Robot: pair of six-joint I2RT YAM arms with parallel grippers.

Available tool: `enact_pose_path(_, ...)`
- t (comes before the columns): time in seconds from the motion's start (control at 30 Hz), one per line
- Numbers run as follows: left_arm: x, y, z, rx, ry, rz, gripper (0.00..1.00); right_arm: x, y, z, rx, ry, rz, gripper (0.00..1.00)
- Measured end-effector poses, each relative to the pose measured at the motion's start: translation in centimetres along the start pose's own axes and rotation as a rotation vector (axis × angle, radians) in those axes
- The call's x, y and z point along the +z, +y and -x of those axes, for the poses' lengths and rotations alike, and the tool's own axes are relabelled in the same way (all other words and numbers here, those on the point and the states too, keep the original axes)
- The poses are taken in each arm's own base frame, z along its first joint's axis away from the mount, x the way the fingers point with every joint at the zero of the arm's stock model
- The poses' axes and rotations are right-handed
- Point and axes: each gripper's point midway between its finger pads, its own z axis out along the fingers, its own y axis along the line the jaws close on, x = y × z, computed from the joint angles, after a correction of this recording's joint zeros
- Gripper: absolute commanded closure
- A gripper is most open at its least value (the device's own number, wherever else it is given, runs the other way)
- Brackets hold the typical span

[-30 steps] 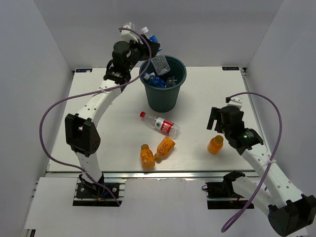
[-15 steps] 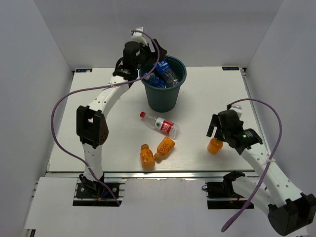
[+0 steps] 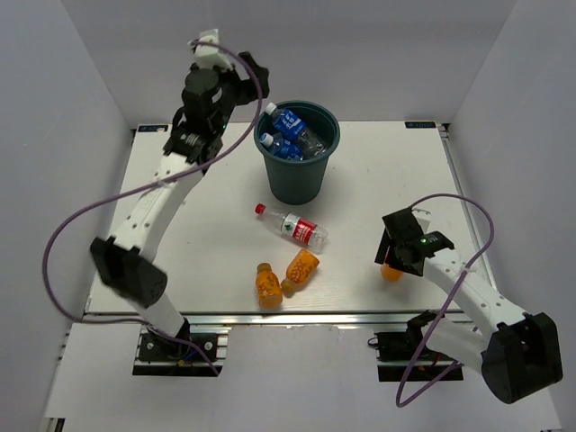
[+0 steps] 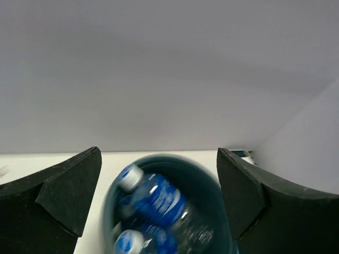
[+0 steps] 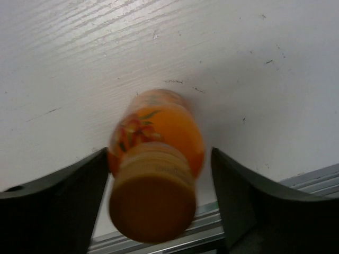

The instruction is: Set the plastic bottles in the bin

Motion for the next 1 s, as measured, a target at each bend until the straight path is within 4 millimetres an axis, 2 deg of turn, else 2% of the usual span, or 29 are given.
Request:
enact_pose_path(0.07,-3.7,2.2,0.2,0.010,-0.010,0.090,0.02,0.6,-0.1,-0.4,0.003,0.010,-0.006,0.37)
enact_pose_path(0.1,-5.5,3.4,0.3,0.009,-0.029,0.137,0.02,0.7,0.0,-0.2,0.007,0.005,-0.004,0.47)
enact_pose_path(0.17,-9.7,6.0,-0.1,-0.006,-0.056,0.238,0.02,0.8,0.2,0.2,0.019,-0.010,0.007,0.62)
enact_pose_path(0.23,-13.2,8.3,-0.7,-0.041,-0.090,0.327,0.02,0.8,0.4,0.4,0.020,-0.017,0.015,0.65)
enact_pose_path(0.3,-16.0,10.6,-2.2,-0.074,-0.101,0.410,0.02,0.6,0.6,0.5,-0.002,-0.018,0.035,0.73)
enact_pose_path(0.4,-18.5,13.5,-5.4,-0.117,-0.079,0.520,0.02,-1.0,1.9,2.0,-0.045,-0.055,0.121,0.76)
enact_pose_path(0.5,-19.4,15.6,-9.6,-0.127,0.005,0.609,0.02,-4.6,5.1,6.5,-0.073,-0.195,0.299,0.73)
enact_pose_path(0.6,-20.1,16.8,-13.2,-0.125,0.100,0.671,0.02,-9.9,8.7,12.2,-0.097,-0.395,0.503,0.73)
enact_pose_path(0.67,-20.3,17.1,-14.5,-0.136,0.133,0.685,0.02,-14.0,11.0,16.2,-0.131,-0.522,0.616,0.73)
enact_pose_path(0.8,-20.8,17.0,-16.7,-0.205,0.176,0.684,0.02,-19.4,15.5,23.5,-0.192,-0.706,0.718,0.71)
enact_pose_path(0.9,-21.3,17.0,-19.1,-0.243,0.231,0.673,0.02,-20.2,19.0,27.7,-0.232,-0.776,0.735,0.71)
enact_pose_path(1.0,-21.6,16.7,-21.2,-0.268,0.291,0.652,0.02,-18.5,22.7,30.9,-0.273,-0.780,0.711,0.69)
